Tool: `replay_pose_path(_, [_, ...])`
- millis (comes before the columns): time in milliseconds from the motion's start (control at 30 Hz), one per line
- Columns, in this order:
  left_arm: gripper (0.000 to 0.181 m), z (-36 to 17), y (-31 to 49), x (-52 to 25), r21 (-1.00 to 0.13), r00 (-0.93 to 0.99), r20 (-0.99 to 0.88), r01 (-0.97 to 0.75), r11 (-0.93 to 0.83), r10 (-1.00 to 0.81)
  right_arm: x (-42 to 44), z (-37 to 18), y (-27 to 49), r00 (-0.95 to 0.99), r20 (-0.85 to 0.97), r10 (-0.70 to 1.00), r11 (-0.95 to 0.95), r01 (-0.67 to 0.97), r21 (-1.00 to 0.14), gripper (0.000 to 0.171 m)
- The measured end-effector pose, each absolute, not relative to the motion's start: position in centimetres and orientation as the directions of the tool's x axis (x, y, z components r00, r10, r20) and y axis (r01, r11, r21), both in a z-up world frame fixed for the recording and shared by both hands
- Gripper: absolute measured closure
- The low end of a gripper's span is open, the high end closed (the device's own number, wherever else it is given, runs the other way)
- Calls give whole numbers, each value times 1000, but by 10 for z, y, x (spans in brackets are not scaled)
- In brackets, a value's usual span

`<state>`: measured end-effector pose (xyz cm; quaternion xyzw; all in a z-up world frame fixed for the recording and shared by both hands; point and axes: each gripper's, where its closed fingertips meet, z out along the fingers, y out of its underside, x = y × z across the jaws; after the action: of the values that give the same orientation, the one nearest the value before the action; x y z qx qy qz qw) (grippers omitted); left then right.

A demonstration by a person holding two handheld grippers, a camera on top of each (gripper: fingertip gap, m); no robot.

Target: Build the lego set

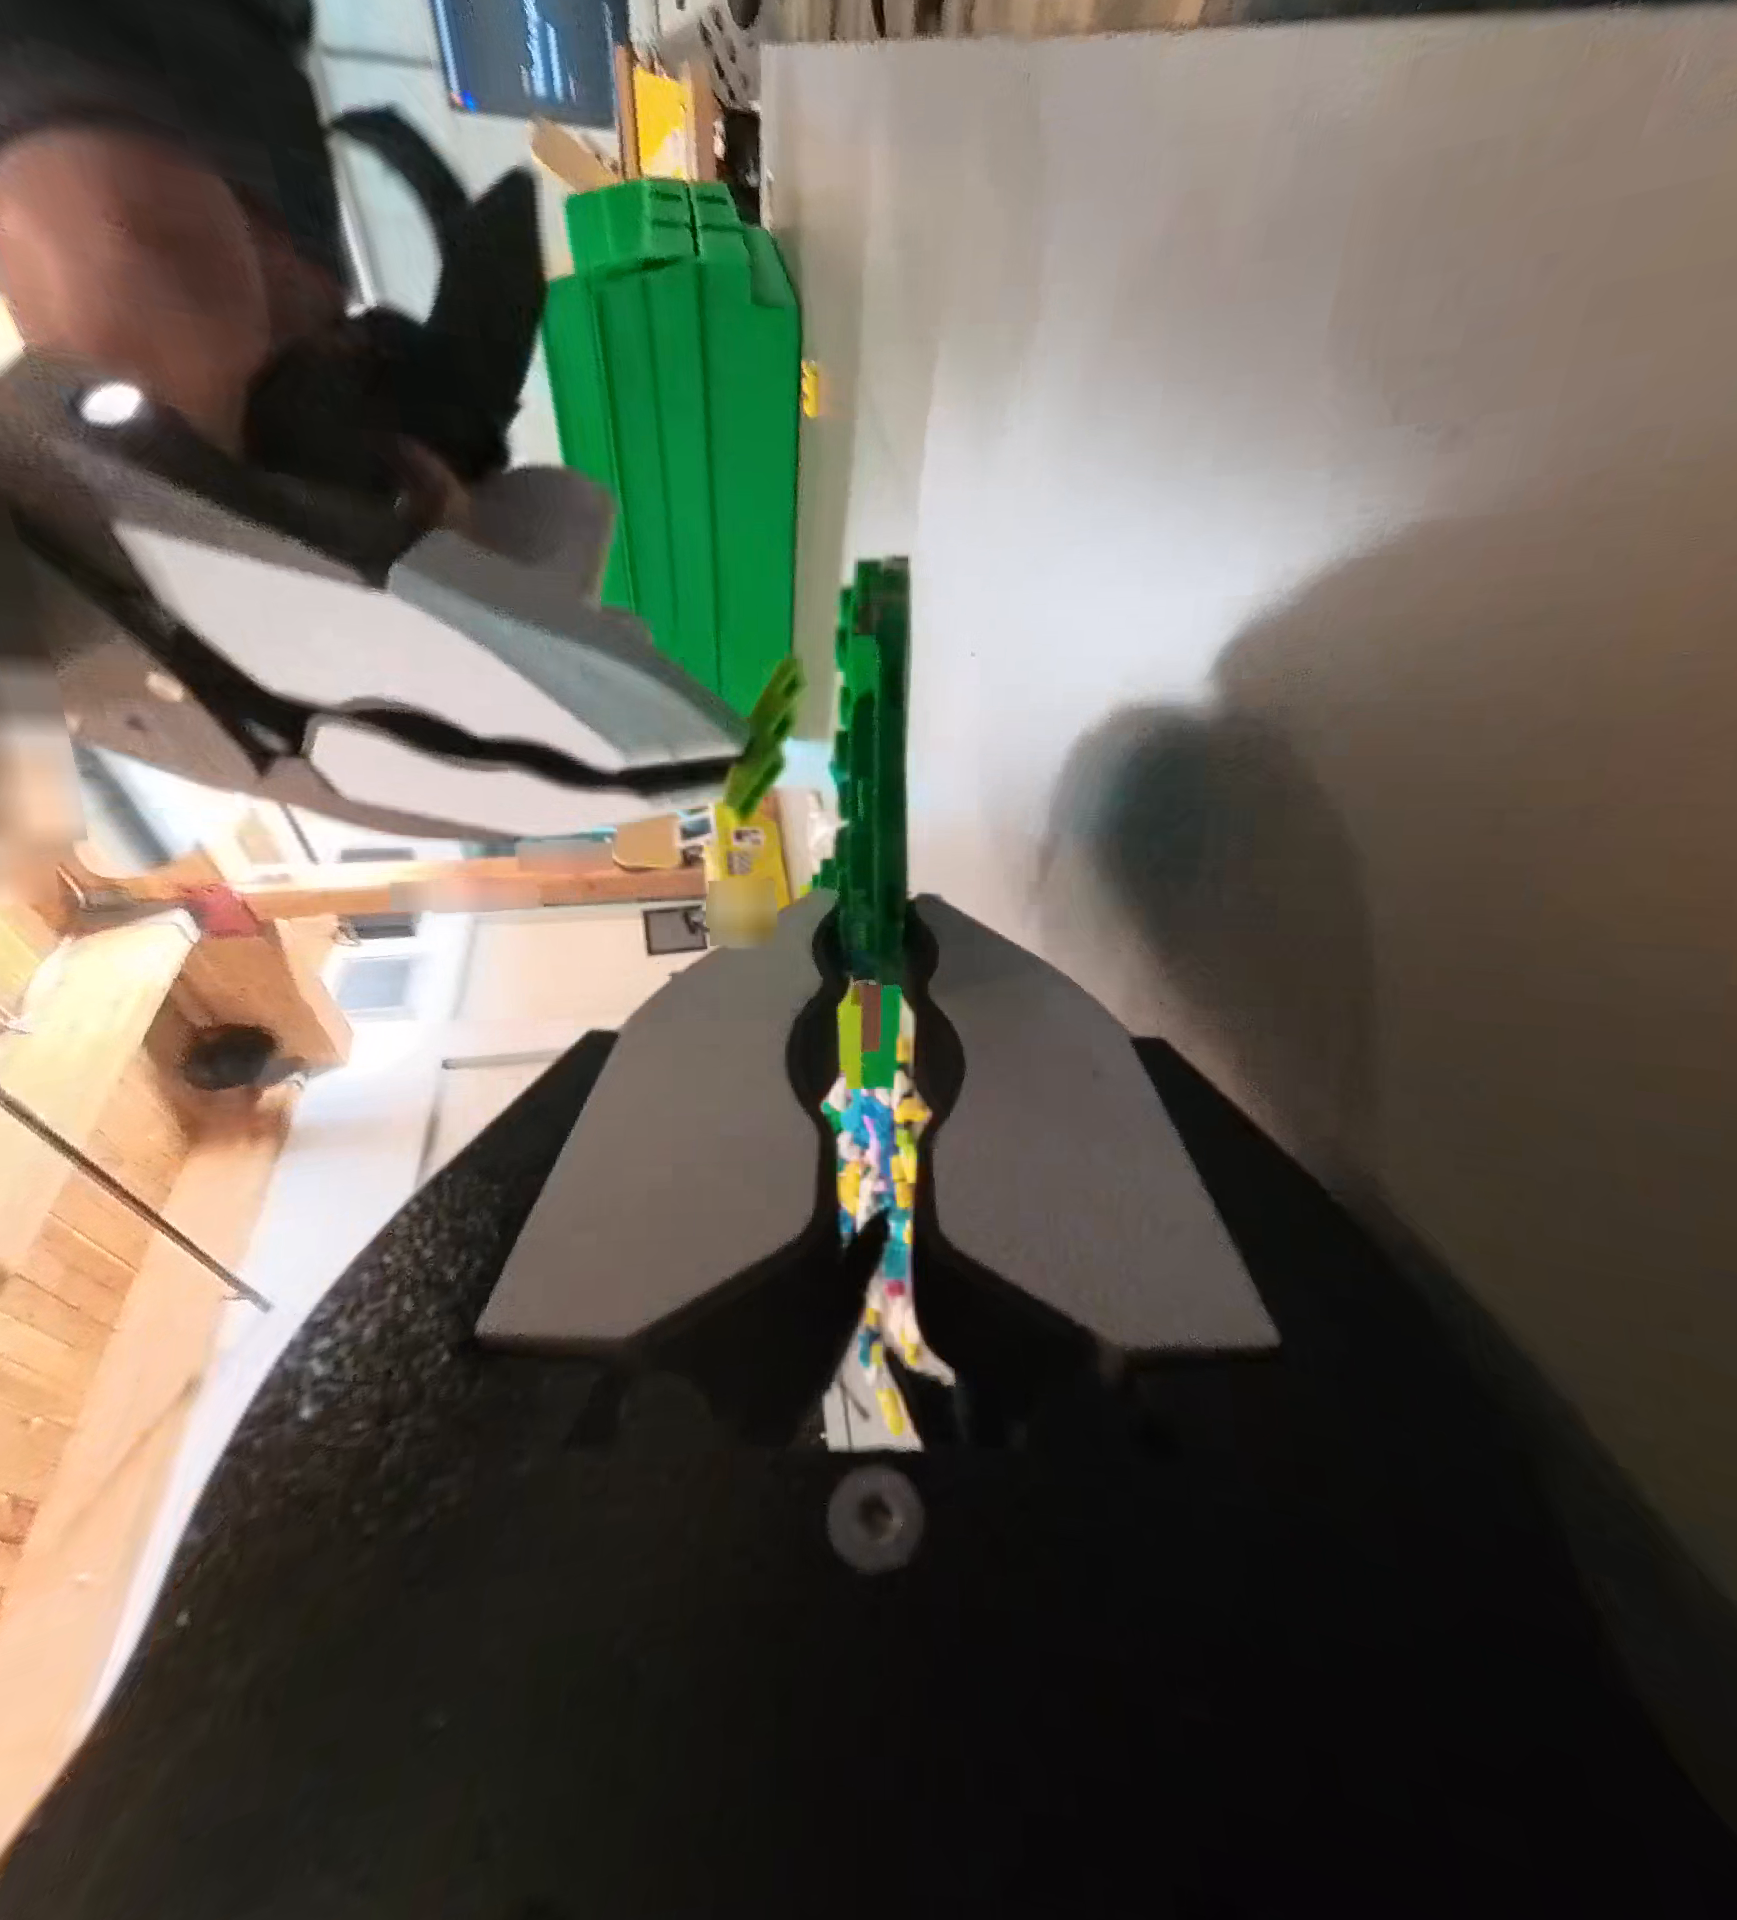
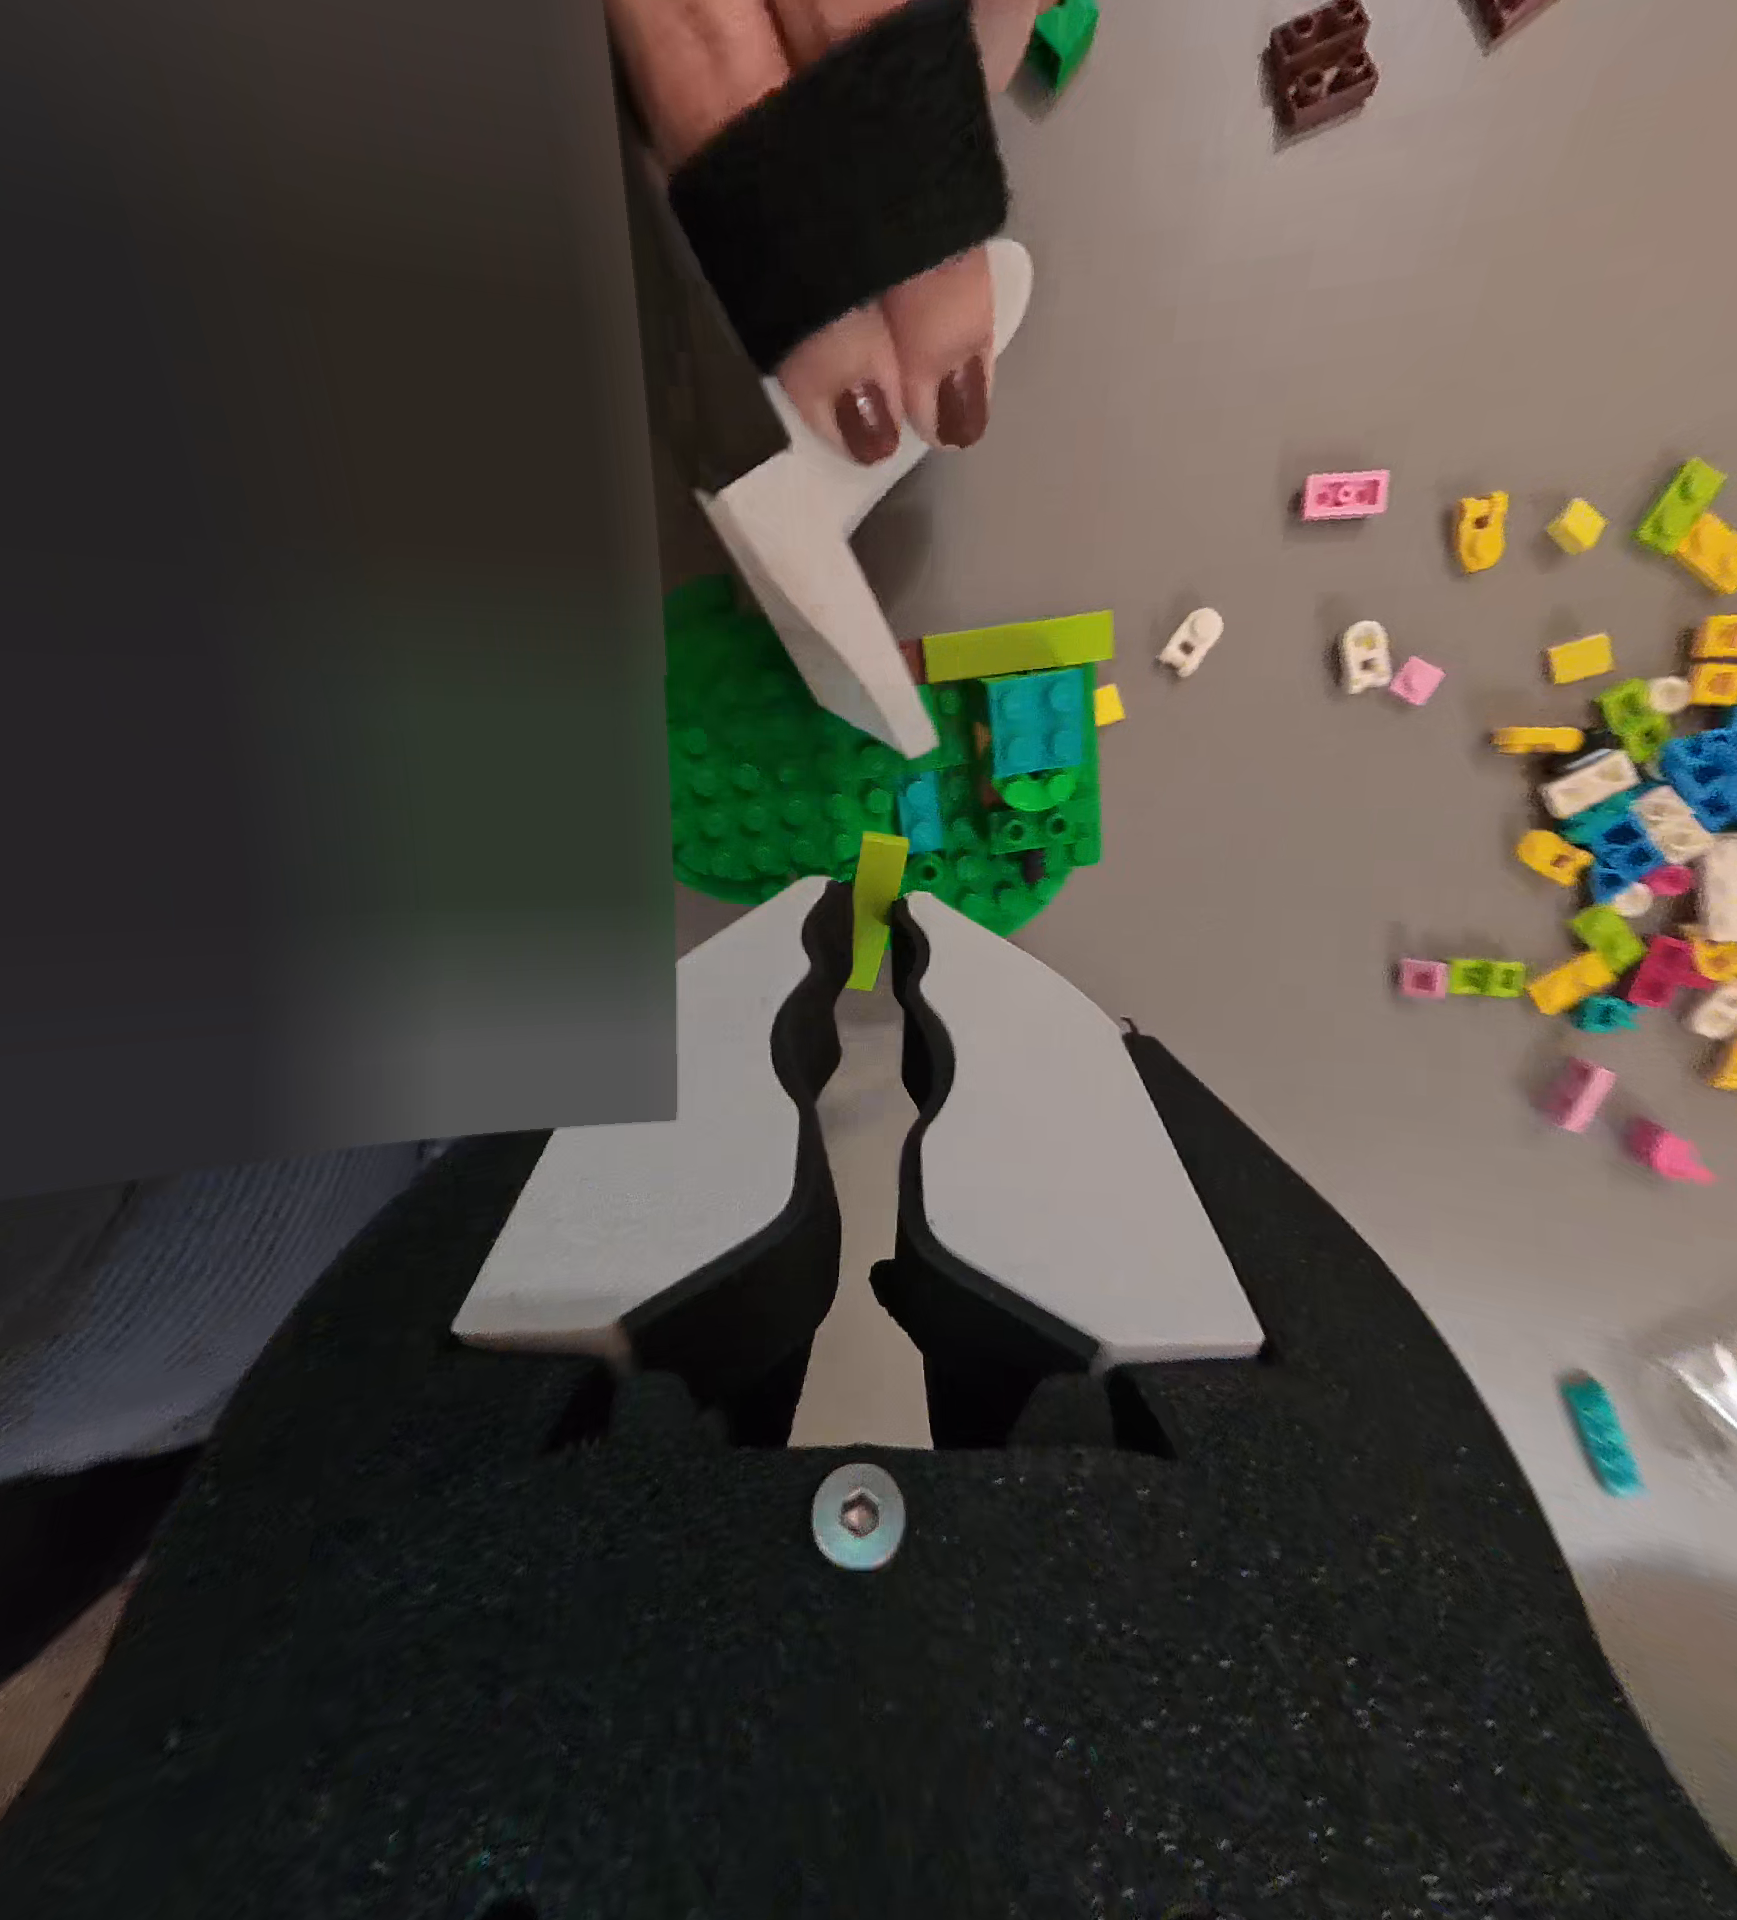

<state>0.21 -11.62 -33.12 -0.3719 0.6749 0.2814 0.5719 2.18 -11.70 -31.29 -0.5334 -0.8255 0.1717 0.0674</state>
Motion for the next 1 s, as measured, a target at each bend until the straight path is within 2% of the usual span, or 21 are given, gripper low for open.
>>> replay_pose_path(200, [172,-340,-118,5,-59,-91,-965,-840,540,-247,19,-333,-125,-436,-106,894,309,770,-559,165])
replay_pose_path(467, [148,-339,-116,5,-103,-59,-953,-859,501,-296,27,-347,-127,-485,-193,853,296,754,-587,165])
replay_pose_path(800, [130,-332,-101,-13,-135,-26,-949,-867,479,-314,28,-353,-130,-521,-255,814,289,746,-600,165])
replay_pose_path(933, [129,-331,-100,-11,-103,-69,-953,-843,528,-296,32,-352,-130,-533,-291,795,282,748,-600,165])
replay_pose_path(1000, [134,-334,-101,-17,-42,-129,-953,-841,539,-275,35,-343,-127,-533,-308,788,256,740,-622,165])
